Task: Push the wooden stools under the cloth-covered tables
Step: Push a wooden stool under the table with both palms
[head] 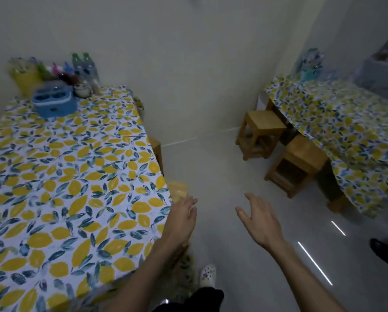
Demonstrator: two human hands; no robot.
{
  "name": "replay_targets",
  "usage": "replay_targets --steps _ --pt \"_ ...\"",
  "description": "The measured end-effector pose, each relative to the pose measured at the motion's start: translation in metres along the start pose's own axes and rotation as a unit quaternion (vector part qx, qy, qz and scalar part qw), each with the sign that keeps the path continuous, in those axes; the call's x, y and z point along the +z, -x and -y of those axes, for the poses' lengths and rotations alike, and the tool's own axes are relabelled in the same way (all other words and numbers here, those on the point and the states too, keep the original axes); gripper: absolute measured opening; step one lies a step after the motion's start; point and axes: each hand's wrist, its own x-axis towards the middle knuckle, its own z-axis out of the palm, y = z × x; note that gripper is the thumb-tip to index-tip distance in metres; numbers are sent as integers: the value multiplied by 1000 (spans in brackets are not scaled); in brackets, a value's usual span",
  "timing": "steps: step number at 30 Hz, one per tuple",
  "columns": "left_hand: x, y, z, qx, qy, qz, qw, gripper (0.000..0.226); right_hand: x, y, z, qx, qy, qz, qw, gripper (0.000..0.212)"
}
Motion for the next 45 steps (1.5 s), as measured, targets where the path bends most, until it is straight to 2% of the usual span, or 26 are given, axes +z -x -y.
replay_targets --steps 7,13,19,24,27,30,36,40,45 --pt "16 -129 -39 -47 35 -85 995 35 -38 -164 -26 -103 31 27 994 61" --pt "12 -219 -60 -73 -1 -119 990 36 -52 -294 -32 -167 14 42 985 64" --pt "34 -317 -53 -169 -1 -159 973 40 -52 -431 -32 -244 10 83 966 69" --pt "45 -390 -69 -251 17 -237 938 42 -61 -542 -20 -342 34 126 931 70" --pt "47 -420 -77 -301 22 -284 910 43 -61 -599 -1 -386 33 165 907 70" --pt "48 -443 -73 -338 16 -300 892 43 -48 -644 21 -430 34 193 881 70" --pt "21 -510 -21 -400 10 -340 851 45 -5 -726 94 -509 56 226 829 72" --pt "-1 -557 12 -439 17 -348 828 46 18 -776 143 -547 93 257 792 70" --pt "-28 -605 32 -469 36 -333 817 47 42 -825 194 -573 112 282 761 69"
